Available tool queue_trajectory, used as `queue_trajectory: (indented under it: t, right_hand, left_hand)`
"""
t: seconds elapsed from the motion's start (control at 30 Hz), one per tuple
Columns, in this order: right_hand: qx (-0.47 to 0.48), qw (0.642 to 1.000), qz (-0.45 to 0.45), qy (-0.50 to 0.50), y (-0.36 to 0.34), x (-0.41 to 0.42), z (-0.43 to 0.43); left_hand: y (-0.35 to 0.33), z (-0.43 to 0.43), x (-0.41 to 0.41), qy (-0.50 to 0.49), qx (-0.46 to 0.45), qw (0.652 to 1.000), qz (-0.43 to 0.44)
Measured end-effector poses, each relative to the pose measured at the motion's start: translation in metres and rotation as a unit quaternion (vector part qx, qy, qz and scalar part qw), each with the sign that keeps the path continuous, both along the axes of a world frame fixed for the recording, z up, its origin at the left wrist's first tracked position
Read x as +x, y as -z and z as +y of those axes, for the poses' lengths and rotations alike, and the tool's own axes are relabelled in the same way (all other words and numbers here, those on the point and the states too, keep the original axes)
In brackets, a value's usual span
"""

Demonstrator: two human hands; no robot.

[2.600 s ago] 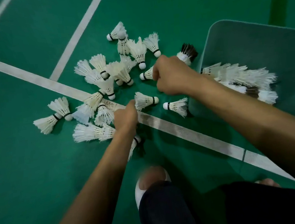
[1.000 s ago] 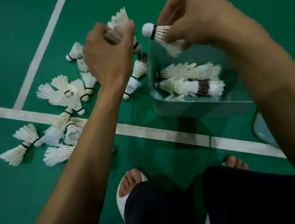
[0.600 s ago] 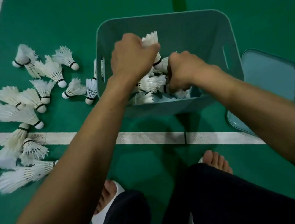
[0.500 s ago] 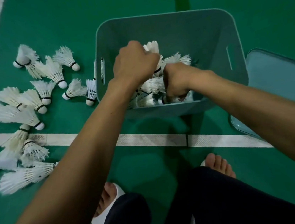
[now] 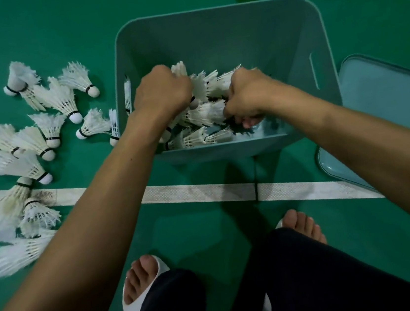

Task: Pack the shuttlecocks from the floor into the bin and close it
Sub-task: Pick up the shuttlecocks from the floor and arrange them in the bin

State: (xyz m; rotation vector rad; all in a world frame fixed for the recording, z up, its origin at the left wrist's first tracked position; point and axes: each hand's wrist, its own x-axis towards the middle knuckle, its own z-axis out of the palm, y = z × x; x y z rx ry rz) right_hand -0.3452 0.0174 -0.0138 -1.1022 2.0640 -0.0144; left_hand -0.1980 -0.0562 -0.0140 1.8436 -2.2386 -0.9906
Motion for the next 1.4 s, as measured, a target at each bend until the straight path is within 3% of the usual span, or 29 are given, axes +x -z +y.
queue_trajectory:
  t: [0.1,0.17,0.43,0.57,0.7,0.8,0.9,0.97,1.07,1.23,1.3,1.4]
  right_hand:
    - [0.141,0.987,-0.06,-0.055,0.004,0.002,-0.002]
    - [0.177,0.978,-0.083,-0.069,0.012,0.005,-0.004]
    - [0.115,0.962,-0.232,0.085,0.024,0.012,-0.012]
    - [0.134,0.944,-0.276,0.12,0.024,0.013,-0.011]
    - [0.11,0.981,-0.153,0.053,0.006,0.005,-0.006]
    - [0.024,0.997,-0.069,0.026,-0.014,-0.004,-0.005]
    - [-0.158,0.985,-0.027,-0.062,-0.023,-0.012,-0.005]
    - [-0.209,0.965,-0.021,-0.157,-0.03,-0.009,0.0]
    - [-0.211,0.953,0.007,-0.215,-0.034,-0.007,0.006]
    - [-0.13,0.969,0.099,-0.184,-0.037,-0.018,0.009]
    - [-0.063,0.98,0.123,-0.145,-0.035,-0.018,0.011]
    - [0.032,0.995,0.082,-0.049,-0.024,-0.013,0.015]
  left_hand:
    - [-0.002,0.003,-0.001,0.032,0.006,0.999,-0.024]
    - [-0.002,0.004,0.0,0.038,0.009,0.999,-0.032]
    - [-0.007,0.006,0.007,0.054,-0.027,0.998,-0.034]
    - [-0.003,0.002,0.004,0.065,0.019,0.997,-0.029]
    - [0.0,0.004,0.006,0.108,0.029,0.994,0.001]
    - [-0.005,0.007,0.006,0.181,-0.017,0.983,-0.031]
    - [-0.013,0.008,0.002,0.213,-0.016,0.977,-0.018]
    - [-0.019,0.009,-0.001,0.211,-0.005,0.977,0.022]
    - [-0.023,0.008,-0.008,0.193,0.015,0.979,0.057]
    - [-0.013,0.014,-0.014,0.153,0.049,0.983,0.085]
    - [-0.007,0.015,-0.014,0.145,0.037,0.986,0.068]
    - [0.002,0.014,-0.011,0.116,0.017,0.992,0.045]
